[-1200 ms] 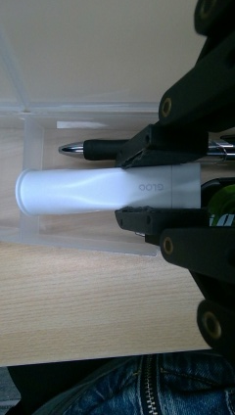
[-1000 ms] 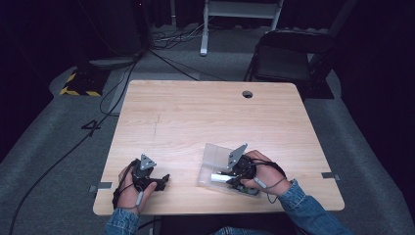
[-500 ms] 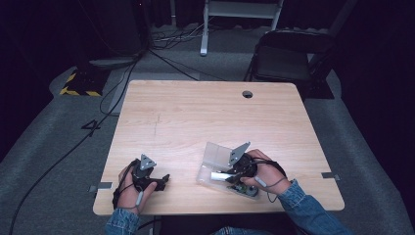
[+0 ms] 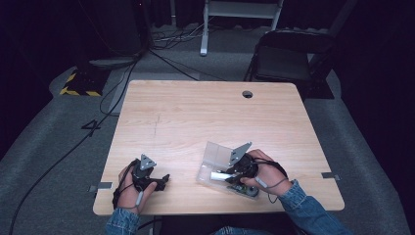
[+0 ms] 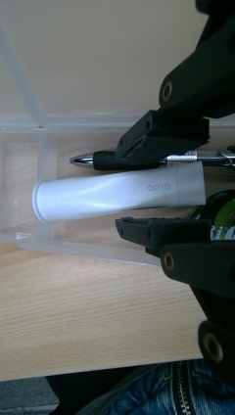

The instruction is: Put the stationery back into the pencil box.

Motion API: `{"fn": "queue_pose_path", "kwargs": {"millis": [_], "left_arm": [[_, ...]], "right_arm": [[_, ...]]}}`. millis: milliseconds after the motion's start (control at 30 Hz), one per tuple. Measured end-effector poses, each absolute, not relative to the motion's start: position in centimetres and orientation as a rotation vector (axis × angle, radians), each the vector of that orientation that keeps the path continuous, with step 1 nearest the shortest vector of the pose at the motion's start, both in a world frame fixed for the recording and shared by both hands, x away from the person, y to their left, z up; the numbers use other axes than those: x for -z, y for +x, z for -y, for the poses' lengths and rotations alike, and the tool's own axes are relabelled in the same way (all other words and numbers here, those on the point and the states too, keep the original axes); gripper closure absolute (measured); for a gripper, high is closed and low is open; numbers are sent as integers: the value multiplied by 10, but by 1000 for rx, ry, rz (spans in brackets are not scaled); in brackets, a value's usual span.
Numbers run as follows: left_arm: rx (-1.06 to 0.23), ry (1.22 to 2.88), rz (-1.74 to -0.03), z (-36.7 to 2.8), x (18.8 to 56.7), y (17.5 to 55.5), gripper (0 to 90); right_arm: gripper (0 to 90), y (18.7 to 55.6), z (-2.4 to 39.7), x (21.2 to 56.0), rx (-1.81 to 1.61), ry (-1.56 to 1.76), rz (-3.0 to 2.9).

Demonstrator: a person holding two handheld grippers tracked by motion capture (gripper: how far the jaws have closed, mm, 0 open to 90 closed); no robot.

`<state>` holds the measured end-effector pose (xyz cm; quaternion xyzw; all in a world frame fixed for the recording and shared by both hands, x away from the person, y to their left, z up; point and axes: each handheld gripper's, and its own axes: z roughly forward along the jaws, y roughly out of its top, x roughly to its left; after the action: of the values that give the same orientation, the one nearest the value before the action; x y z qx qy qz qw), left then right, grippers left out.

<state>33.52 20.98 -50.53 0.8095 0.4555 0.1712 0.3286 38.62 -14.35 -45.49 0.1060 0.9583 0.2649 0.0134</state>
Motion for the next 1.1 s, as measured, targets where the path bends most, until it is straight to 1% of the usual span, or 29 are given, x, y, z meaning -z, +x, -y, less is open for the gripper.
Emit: {"fn": "queue_pose_path", "kwargs": {"millis": [67,200,300,433,733,933,1100], "left_arm": [[-448,2118,-1192,-210,505,335,105],[-449,2119,-1193,-210,505,335,105],[-449,2119,-1193,-210,505,335,105],[-448,2118,-1192,-210,505,335,105],[-449,2119,-1193,-210,505,335,105],[-445,2115,-1196,-210,505,335,105],[-450,2118,-1194,-210,505,335,105]], "right_arm": [[673,386,146,450,-846,345,-2981],[815,386,153,440,-852,398,-2972],[844,388,155,441,-839,413,-2974],[862,389,154,446,-827,424,-2990],[867,390,155,447,-815,440,-3005],[848,390,155,451,-778,437,-3013],[822,390,158,444,-813,442,-2981]]}}
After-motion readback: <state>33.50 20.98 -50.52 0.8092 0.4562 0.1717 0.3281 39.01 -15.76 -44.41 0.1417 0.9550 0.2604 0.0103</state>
